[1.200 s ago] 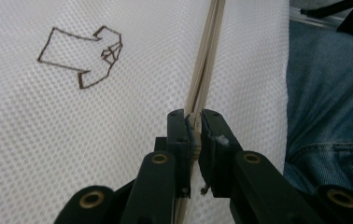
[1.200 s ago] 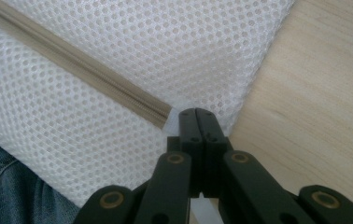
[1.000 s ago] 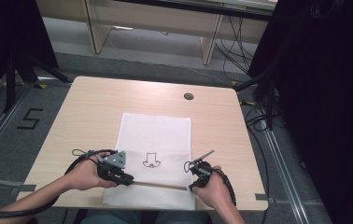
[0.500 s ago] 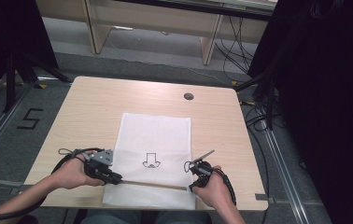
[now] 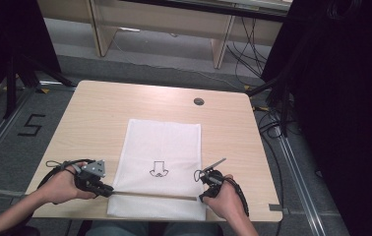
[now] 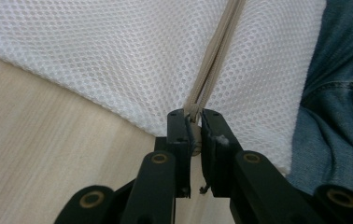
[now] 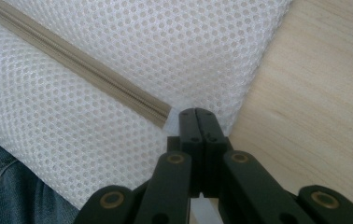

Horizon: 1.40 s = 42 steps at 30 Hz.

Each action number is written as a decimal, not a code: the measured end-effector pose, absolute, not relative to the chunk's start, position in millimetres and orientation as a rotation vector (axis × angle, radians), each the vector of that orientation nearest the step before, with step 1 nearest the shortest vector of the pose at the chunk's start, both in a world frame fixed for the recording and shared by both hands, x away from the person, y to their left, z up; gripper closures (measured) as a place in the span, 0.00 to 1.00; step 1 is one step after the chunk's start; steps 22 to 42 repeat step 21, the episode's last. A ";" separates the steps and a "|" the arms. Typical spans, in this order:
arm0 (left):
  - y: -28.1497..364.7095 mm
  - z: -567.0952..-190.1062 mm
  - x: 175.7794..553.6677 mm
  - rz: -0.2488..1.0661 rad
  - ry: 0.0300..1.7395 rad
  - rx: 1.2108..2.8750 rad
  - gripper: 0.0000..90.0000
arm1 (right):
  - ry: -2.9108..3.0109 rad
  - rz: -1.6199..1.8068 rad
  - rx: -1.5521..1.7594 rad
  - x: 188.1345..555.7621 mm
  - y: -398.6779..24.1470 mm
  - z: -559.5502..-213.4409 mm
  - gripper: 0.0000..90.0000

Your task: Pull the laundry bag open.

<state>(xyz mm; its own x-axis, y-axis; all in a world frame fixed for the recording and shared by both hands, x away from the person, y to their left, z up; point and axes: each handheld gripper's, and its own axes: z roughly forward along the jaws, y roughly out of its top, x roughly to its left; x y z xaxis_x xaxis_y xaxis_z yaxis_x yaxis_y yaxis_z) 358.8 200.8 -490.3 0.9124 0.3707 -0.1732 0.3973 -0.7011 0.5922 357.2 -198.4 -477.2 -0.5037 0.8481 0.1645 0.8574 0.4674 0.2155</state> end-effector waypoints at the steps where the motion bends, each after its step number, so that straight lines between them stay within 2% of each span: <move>1: 200.8 -490.3 358.8 -0.053 0.546 2.417 0.91 | -2.661 -0.422 -1.547 357.2 -198.4 -477.2 1.00; 8: 203.1 -494.4 355.7 0.001 0.542 2.382 0.90 | -2.661 -0.420 -1.570 356.2 -197.2 -477.9 1.00; 10: 206.8 -498.5 352.8 0.012 0.569 2.358 0.70 | -2.624 -0.430 -1.597 354.9 -199.7 -476.8 0.97; 11: 207.0 -497.3 351.5 0.033 0.567 2.313 0.60 | -2.605 -0.505 -1.573 355.1 -202.4 -476.6 0.85; 12: 207.9 -493.5 351.6 0.069 0.564 2.265 0.56 | -2.536 -0.534 -1.633 353.7 -202.8 -474.6 0.78; 14: 210.3 -483.2 352.0 0.115 0.607 2.144 0.50 | -2.595 -0.644 -1.632 350.7 -207.8 -466.0 0.79; 16: 214.7 -476.2 352.3 0.172 0.636 2.058 0.45 | -2.622 -0.719 -1.653 349.3 -209.7 -456.7 0.75; 19: 220.1 -475.0 350.1 0.215 0.663 2.049 0.39 | -2.662 -0.795 -1.644 348.9 -212.2 -454.3 0.72; 21: 226.5 -478.9 345.9 0.241 0.703 2.056 0.37 | -2.678 -0.794 -1.637 350.2 -216.8 -459.2 0.71; 42: 226.5 -478.9 345.9 0.241 0.703 2.056 0.37 | -2.678 -0.794 -1.637 350.2 -216.8 -459.2 0.71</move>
